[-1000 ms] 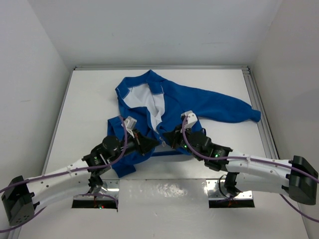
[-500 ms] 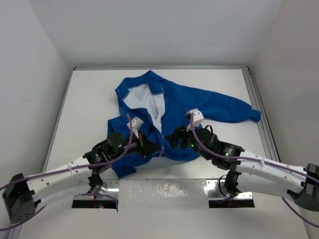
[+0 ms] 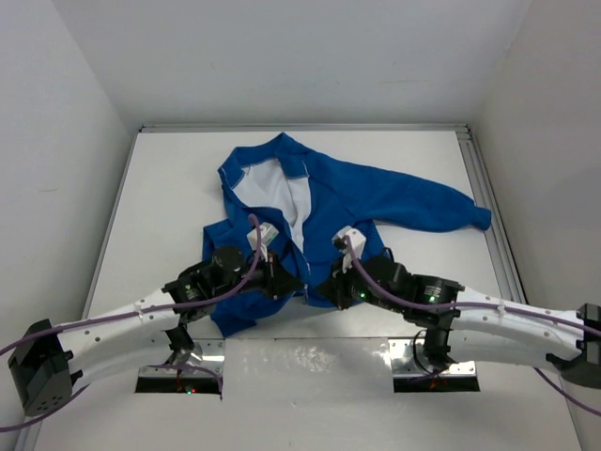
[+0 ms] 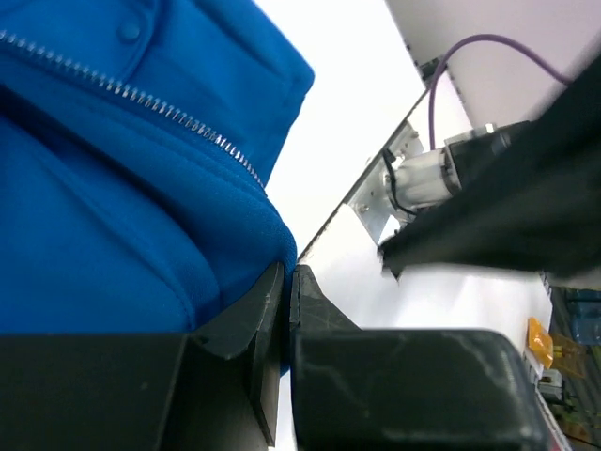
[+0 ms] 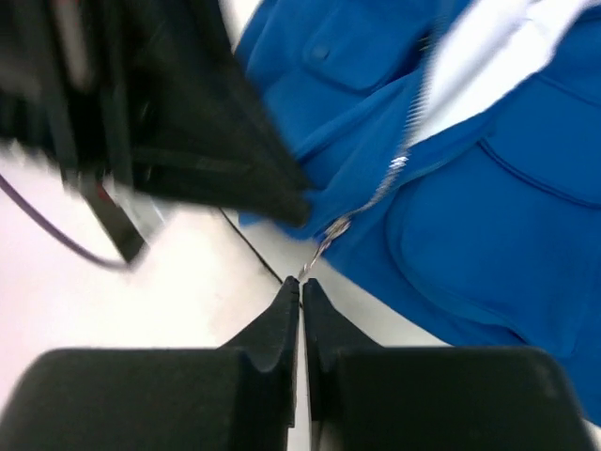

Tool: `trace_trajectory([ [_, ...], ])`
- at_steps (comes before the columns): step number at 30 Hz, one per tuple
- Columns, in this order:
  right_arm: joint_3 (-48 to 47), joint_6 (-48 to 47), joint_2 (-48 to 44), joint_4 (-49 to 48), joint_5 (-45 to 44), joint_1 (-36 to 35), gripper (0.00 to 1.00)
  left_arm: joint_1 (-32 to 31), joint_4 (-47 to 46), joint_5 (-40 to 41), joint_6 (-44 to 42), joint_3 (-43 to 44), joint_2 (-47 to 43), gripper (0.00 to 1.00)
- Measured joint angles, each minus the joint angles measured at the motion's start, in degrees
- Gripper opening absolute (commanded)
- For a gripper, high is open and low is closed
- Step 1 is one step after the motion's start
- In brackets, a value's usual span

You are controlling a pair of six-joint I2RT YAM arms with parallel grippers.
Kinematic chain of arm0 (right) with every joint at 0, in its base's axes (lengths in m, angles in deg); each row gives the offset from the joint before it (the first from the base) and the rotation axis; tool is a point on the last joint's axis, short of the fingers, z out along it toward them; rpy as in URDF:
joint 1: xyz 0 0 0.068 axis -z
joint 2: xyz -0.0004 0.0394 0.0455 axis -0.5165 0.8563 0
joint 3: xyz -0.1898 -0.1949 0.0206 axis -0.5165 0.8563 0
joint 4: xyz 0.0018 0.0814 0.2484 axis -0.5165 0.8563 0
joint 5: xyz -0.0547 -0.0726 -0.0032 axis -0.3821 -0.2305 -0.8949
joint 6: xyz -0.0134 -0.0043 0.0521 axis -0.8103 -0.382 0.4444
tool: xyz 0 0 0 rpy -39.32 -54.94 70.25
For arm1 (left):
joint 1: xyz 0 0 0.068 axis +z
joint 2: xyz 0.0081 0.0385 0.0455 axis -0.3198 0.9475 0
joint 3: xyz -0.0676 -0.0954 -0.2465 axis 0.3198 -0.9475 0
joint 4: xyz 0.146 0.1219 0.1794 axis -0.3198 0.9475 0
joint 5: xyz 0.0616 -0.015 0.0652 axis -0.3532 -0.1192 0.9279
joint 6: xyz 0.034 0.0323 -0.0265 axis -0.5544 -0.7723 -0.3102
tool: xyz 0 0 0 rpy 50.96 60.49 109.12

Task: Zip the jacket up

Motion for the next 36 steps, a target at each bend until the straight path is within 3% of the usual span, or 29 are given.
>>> trace_trajectory([
  [4, -0.9, -6.2, 4.3, 1.0, -5.0, -8.7, 0.20, 0.4, 2.5, 0.2, 1.5, 1.1, 0.8, 0.00],
  [7, -2.7, -12.3, 9.3, 1.8, -13.5, -18.0, 0.50, 1.3, 2.9, 0.3, 2.8, 1.3, 0.8, 0.00],
  [8, -3.4, -13.6, 10.8, 2.2, -16.0, -20.5, 0.53, 1.5, 2.9, 0.3, 3.1, 1.3, 0.8, 0.00],
  [15, -3.6, -13.7, 11.9, 1.8, -27.9, -22.3, 0.54, 2.0, 2.4, 0.0, 4.8, 1.1, 0.8, 0.00],
  [19, -3.6, -10.4, 12.5, 0.9, -32.7, -22.3, 0.44, 2.0, 2.3, -0.2, 4.9, 1.0, 0.6, 0.00],
  [23, -5.0, -6.8, 15.6, 1.8, -34.4, -21.6, 0.42, 2.0, 2.3, -0.4, 4.9, 1.0, 0.6, 0.00],
  [28, -7.3, -2.4, 17.0, 3.4, -34.2, -19.9, 0.51, 2.0, 2.3, -0.4, 4.9, 1.0, 0.6, 0.00],
  [36, -8.7, 2.5, 19.5, 4.7, -32.6, -17.7, 0.41, 2.1, 1.9, -0.5, 4.9, 1.0, 0.6, 0.00],
])
